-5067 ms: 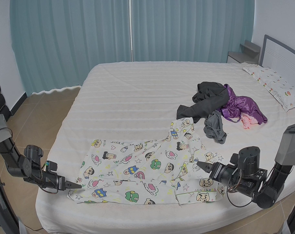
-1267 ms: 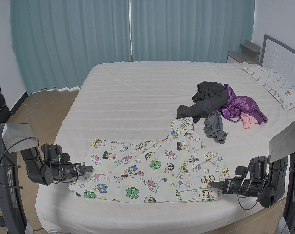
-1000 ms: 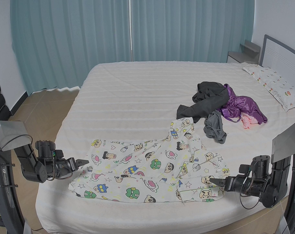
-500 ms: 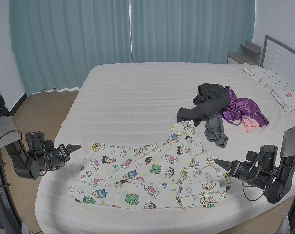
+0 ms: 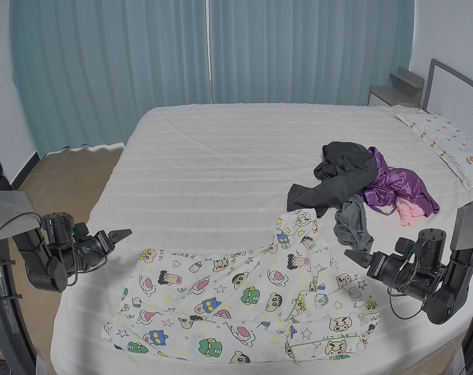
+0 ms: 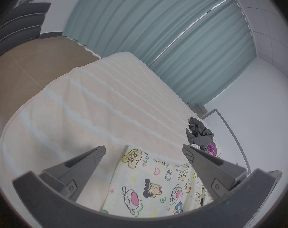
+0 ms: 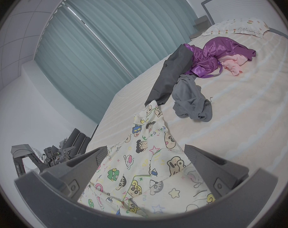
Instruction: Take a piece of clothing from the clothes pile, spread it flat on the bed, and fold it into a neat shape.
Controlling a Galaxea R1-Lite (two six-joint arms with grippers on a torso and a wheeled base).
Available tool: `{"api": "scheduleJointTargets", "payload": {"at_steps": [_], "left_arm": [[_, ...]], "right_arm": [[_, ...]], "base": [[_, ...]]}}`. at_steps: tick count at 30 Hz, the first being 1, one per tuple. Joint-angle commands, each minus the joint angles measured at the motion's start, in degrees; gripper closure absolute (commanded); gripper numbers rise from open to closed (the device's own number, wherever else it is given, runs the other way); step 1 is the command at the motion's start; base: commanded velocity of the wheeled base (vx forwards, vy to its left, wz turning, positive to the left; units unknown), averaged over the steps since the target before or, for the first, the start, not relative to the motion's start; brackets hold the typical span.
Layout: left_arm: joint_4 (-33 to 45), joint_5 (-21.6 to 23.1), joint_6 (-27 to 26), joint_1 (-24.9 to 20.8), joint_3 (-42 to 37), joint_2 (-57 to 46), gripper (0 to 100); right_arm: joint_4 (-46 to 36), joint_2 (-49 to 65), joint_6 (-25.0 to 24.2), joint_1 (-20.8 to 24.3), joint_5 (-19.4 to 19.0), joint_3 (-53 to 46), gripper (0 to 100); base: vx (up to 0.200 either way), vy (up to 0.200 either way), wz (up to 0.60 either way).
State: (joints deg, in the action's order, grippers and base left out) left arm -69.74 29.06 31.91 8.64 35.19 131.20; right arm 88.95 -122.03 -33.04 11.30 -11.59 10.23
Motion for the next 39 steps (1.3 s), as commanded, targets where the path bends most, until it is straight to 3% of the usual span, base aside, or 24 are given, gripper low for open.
{"api": "scheduleJointTargets", "payload": {"at_steps": [1,4,6,8,13,19,26,27,33,39], "left_arm": [[-0.39,-2.17,-0.54,-3.46,1.46,2.57,0],[1.28,-2.43,-1.50,-4.69,6.03,4.24,0],[6.29,-2.43,-3.00,-5.83,10.33,5.74,0],[13.32,-2.43,-7.13,-6.01,14.99,6.88,0],[20.52,-2.43,-12.93,-5.92,19.83,8.55,0],[22.02,-2.17,-17.41,-6.36,21.41,11.45,0],[23.25,-1.73,-17.50,-6.89,21.06,11.80,0],[23.25,-1.73,-17.50,-6.89,21.06,11.80,100],[22.90,-1.64,-17.50,-6.80,20.62,11.54,100],[22.19,-1.55,-17.24,-6.62,20.18,11.80,100]], "right_arm": [[1.05,-0.14,-0.01,1.00,-0.01,-0.30,0],[1.05,-0.49,-0.10,1.62,-0.10,-0.38,0],[1.05,-1.55,-0.01,1.80,-0.01,-0.47,0],[1.05,-2.25,-0.01,2.06,0.08,-0.47,0],[1.05,-2.51,-0.01,2.06,-0.01,-0.65,0],[1.05,-3.30,0.08,3.29,0.26,-0.65,0],[1.05,-4.01,0.08,4.26,1.40,-0.21,0],[1.05,-4.01,0.08,4.26,1.40,-0.12,0],[1.05,-6.56,0.08,4.70,1.84,3.31,0],[-0.27,-8.58,0.17,5.05,5.70,10.78,0]], "base": [[0.000,0.000,0.00],[0.000,0.000,0.00],[0.000,0.000,0.00],[0.000,0.000,0.00],[0.000,0.000,0.00],[0.000,0.000,0.00],[0.000,0.000,0.00],[0.000,0.000,0.00],[0.000,0.000,0.00],[0.000,0.000,0.00]]}}
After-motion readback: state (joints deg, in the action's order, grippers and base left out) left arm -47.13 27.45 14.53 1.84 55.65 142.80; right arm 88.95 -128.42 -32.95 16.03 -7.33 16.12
